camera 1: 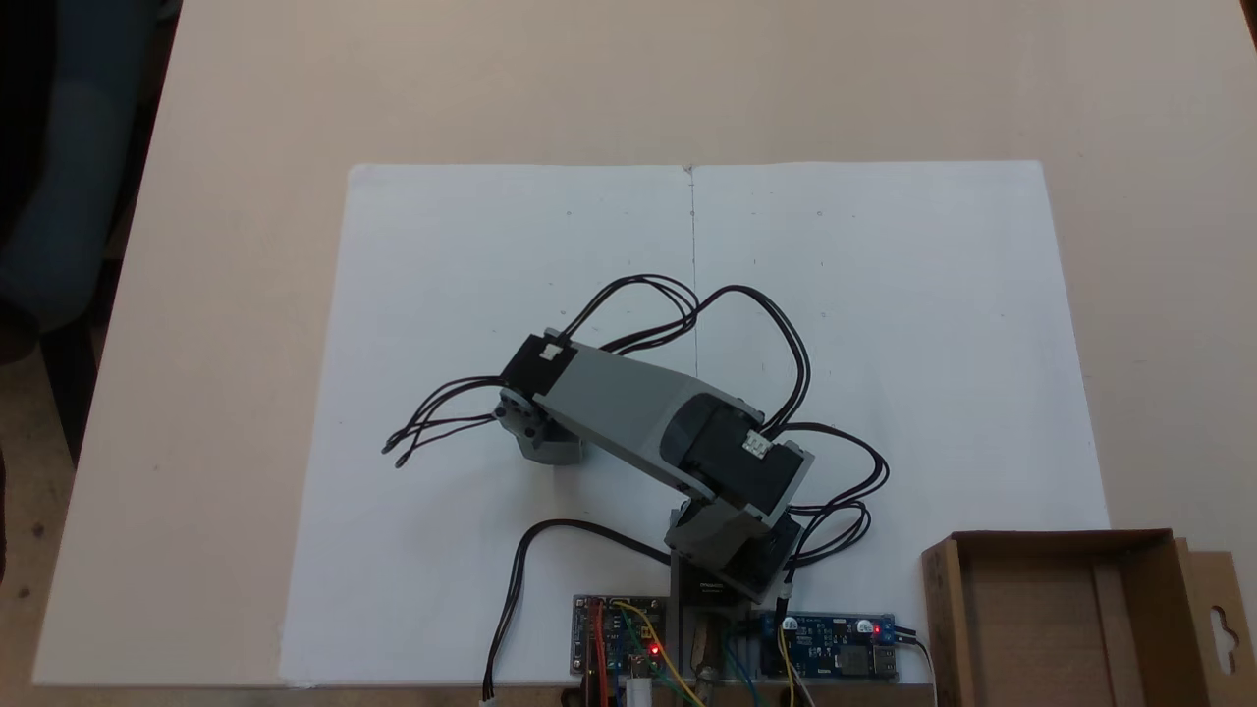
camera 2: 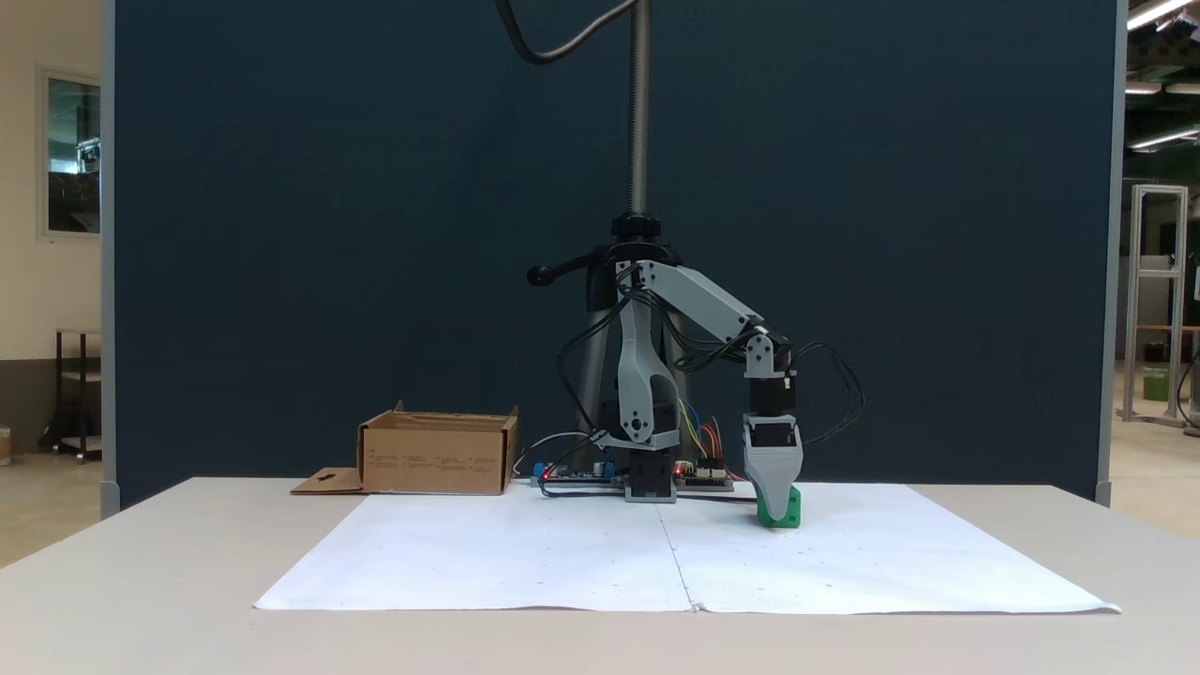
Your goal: Grasp a green dice and put it in the bin.
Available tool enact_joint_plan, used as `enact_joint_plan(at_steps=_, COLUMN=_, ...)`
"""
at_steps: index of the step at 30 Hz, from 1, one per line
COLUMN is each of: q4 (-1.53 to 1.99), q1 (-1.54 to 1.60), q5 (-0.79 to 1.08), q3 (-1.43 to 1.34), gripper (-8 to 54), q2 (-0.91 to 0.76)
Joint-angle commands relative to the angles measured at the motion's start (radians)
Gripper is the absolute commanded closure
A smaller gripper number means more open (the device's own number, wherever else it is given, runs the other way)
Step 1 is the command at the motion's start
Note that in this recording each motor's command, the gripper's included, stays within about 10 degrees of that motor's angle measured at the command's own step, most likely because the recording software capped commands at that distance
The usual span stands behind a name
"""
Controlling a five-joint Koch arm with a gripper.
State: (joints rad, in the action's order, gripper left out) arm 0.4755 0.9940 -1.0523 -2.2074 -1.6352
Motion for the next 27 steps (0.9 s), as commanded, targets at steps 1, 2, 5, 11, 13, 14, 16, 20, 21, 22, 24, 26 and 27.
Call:
enact_joint_plan(at_steps=1, q4=-0.041, q1=0.011, q5=-0.074, q3=0.023, gripper=5.2, q2=-0.008)
enact_joint_plan(at_steps=2, q4=-0.046, q1=0.011, q5=-0.074, q3=0.023, gripper=5.2, q2=-0.003)
enact_joint_plan(at_steps=5, q4=-0.054, q1=0.011, q5=-0.072, q3=0.023, gripper=5.2, q2=0.003)
enact_joint_plan(at_steps=11, q4=-0.074, q1=0.011, q5=-0.072, q3=0.025, gripper=12.9, q2=0.023)
enact_joint_plan(at_steps=13, q4=-0.072, q1=0.011, q5=-0.074, q3=0.023, gripper=16.7, q2=0.023)
enact_joint_plan(at_steps=14, q4=-0.072, q1=0.011, q5=-0.074, q3=0.023, gripper=18.4, q2=0.023)
enact_joint_plan(at_steps=16, q4=-0.071, q1=0.009, q5=-0.075, q3=0.021, gripper=21.4, q2=0.023)
enact_joint_plan(at_steps=20, q4=-0.069, q1=-0.009, q5=-0.080, q3=0.015, gripper=30.6, q2=0.018)
enact_joint_plan(at_steps=21, q4=-0.069, q1=-0.026, q5=-0.080, q3=0.014, gripper=33.3, q2=0.011)
enact_joint_plan(at_steps=22, q4=-0.066, q1=-0.044, q5=-0.078, q3=0.009, gripper=33.3, q2=-0.005)
enact_joint_plan(at_steps=24, q4=-0.067, q1=-0.127, q5=-0.072, q3=0.005, gripper=33.4, q2=-0.055)
enact_joint_plan(at_steps=26, q4=-0.067, q1=-0.285, q5=-0.069, q3=-0.008, gripper=33.4, q2=-0.158)
enact_joint_plan(at_steps=27, q4=-0.069, q1=-0.350, q5=-0.055, q3=-0.015, gripper=33.4, q2=-0.201)
